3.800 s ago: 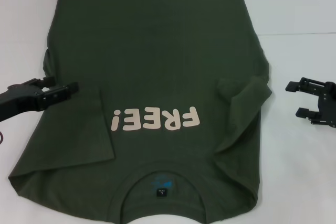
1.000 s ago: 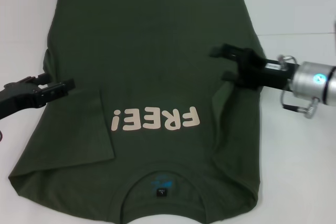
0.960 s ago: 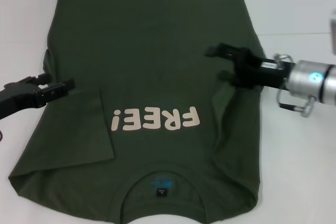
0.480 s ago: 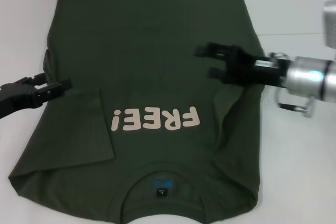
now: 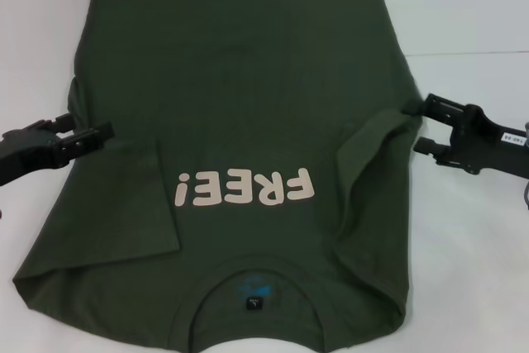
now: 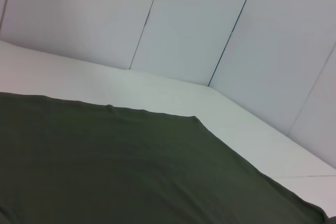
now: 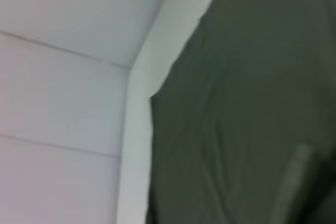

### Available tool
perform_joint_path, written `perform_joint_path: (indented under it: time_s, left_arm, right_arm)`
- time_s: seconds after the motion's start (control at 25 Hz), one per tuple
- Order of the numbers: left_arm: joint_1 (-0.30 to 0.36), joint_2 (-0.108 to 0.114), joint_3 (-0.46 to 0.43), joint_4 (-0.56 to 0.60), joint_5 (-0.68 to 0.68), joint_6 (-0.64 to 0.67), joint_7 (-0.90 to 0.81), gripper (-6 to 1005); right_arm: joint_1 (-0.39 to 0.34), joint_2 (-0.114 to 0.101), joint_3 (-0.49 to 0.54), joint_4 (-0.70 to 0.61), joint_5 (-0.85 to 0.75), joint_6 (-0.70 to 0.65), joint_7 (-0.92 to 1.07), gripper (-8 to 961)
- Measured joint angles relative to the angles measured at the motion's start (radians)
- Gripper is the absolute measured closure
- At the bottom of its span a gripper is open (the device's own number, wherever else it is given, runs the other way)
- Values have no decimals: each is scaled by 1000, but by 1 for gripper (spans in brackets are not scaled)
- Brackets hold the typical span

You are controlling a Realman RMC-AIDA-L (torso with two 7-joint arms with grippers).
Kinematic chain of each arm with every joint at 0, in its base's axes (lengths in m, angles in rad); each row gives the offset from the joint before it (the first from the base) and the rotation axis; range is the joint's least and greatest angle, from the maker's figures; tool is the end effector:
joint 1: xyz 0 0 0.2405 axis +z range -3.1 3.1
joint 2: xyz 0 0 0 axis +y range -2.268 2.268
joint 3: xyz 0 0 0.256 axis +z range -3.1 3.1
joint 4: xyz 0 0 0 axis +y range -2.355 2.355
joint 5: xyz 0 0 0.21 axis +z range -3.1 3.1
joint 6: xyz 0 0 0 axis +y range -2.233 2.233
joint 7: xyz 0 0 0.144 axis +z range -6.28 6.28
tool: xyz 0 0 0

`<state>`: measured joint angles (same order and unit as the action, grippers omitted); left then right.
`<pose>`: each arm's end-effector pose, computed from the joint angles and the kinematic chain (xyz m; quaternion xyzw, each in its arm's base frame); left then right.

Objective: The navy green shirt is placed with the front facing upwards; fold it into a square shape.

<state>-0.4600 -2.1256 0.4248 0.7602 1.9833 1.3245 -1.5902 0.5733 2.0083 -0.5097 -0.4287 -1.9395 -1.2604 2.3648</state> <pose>-0.3147 0.3450 0.0463 -0.8179 -0.3845 -0.2855 0.3189 0.3063 0.3658 0.0169 -0.6010 0.7053 0.3572 0.1177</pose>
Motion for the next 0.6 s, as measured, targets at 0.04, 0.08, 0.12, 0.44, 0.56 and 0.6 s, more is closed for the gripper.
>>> perform_joint_path:
  time_s: [0.04,0.08,0.12,0.44,0.56,0.6]
  left_arm:
    - [-1,-1,0,0,0,-1,1,137]
    - [-3,-3,0,0,0,-1,3,137]
    - [-3,-3,0,0,0,-1,3,137]
    - [-5,-8,0,-1,0,-10,7,138]
    - [-4,-8,0,-1,0,-11,7,138]
    - [-4,-8,0,-1,0,-12,7,138]
  right_arm:
    - [-3,1,-2,1,-1,8,0,28]
    - [-4,3,-7,2,-2,20,1,28]
    - [-3,4,-14,3,-3,32,1,28]
    - [50,31,-102,20,-5,150,1,29]
    - [82,45,-127,23,-5,182,-5,29]
    - [94,49,-132,25,-6,188,-6,29]
